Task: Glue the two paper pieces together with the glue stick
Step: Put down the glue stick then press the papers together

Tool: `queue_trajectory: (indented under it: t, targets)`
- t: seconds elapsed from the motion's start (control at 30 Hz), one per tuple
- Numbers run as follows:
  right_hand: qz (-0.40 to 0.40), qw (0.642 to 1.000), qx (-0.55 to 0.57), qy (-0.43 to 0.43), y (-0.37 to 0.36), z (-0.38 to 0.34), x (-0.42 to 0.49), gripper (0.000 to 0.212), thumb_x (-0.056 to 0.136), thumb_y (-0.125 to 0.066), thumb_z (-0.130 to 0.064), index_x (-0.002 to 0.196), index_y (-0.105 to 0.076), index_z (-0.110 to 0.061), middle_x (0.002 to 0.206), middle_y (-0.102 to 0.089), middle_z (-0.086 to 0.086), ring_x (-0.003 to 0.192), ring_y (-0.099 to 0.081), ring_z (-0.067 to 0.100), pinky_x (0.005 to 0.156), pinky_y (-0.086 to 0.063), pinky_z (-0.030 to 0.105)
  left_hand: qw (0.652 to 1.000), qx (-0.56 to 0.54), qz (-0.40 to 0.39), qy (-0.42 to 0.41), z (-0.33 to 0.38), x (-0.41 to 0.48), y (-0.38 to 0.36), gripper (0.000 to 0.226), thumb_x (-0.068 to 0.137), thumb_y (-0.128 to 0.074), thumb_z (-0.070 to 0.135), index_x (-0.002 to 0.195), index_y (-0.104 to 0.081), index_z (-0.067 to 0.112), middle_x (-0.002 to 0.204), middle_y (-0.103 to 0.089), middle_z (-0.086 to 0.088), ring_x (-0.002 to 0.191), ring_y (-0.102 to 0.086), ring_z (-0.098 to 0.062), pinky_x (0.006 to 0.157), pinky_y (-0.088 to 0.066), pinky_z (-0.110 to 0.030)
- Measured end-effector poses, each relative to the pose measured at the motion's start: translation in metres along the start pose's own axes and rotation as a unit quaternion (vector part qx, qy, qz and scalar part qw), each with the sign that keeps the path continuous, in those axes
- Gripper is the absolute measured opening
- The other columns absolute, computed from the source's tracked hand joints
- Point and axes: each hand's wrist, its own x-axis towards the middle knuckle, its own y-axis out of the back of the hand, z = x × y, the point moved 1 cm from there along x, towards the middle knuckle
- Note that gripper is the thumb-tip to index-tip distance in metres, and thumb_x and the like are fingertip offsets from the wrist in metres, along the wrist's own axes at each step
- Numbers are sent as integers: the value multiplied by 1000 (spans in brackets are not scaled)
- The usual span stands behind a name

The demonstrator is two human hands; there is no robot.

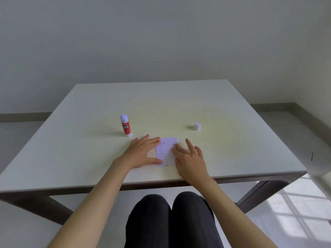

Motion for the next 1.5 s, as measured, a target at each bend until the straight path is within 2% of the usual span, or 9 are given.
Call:
queue_trajectory:
  t: [0.17, 0.33, 0.53, 0.7, 0.87, 1.03, 1.2, 1.37, 1.5]
  targets:
    - [-3, 1000, 0, -10, -3, -5, -5, 47, 99, -29, -33, 146, -27, -24, 158, -20, -12, 148, -1, 26, 118, 0, 49, 999, -42, -12, 9, -8, -5, -6, 86, 80, -52, 63, 150, -12, 33, 159, -3, 21, 148, 9, -19, 117, 7, -52]
    - [-53, 991, 58, 104, -2, -14, -5, 60, 94, -6, -57, 149, -12, -33, 157, -9, -22, 142, 29, 18, 106, 27, 56, 998, -68, -2, -3, -11, -6, -11, 92, 73, -45, 75, 149, -12, 35, 158, -4, 24, 147, 13, -16, 115, 14, -51]
    - [-67, 997, -39, 5, 7, 5, 31, 65, 94, -13, -58, 151, 0, -28, 160, 2, -16, 145, 22, 25, 109, 22, 58, 999, -48, -11, 0, -11, -4, -8, 86, 79, -50, 67, 149, -11, 36, 158, -3, 23, 147, 14, -17, 115, 16, -51]
    - [-51, 985, -69, 150, -10, -12, 18, 81, 78, 9, -73, 149, 2, -35, 159, -2, -19, 144, 26, 25, 101, 35, 55, 999, -43, -13, -4, -10, -3, -6, 88, 77, -48, 70, 149, -11, 36, 158, -5, 23, 147, 14, -18, 114, 16, -53]
    - [-59, 997, -56, 14, 4, 3, 36, 72, 88, -5, -67, 150, 2, -32, 159, 2, -18, 144, 24, 26, 106, 26, 58, 999, -43, -8, 6, -9, -5, -6, 86, 79, -51, 67, 149, -12, 35, 158, -6, 22, 147, 12, -19, 114, 16, -52]
    - [-59, 984, -72, 152, -16, -16, 14, 91, 67, 20, -80, 147, 9, -37, 156, 10, -22, 143, 26, 24, 96, 40, 51, 998, -56, -3, 2, -9, -4, -7, 86, 77, -51, 68, 148, -15, 36, 157, -7, 24, 148, 11, -19, 112, 15, -55]
    - [-71, 995, -69, 5, 4, 9, 34, 75, 86, -6, -70, 150, 6, -32, 159, 6, -18, 145, 23, 25, 109, 22, 58, 999, -53, -6, 10, -11, -3, -7, 87, 76, -52, 69, 148, -15, 37, 157, -6, 26, 147, 11, -18, 113, 16, -53]
    - [-72, 983, -66, 154, -16, -16, 5, 91, 71, 10, -81, 149, 4, -35, 158, 4, -20, 143, 28, 20, 99, 38, 51, 998, -62, -1, 5, -11, -4, -7, 89, 74, -53, 70, 148, -16, 38, 157, -8, 26, 147, 11, -17, 112, 16, -54]
    - [-75, 994, -76, 32, 6, 16, 23, 72, 86, -4, -69, 149, 7, -35, 158, 7, -21, 145, 23, 24, 108, 23, 57, 999, -51, -8, 6, -11, -4, -7, 91, 74, -52, 71, 149, -13, 36, 157, -5, 25, 147, 11, -17, 113, 16, -53]
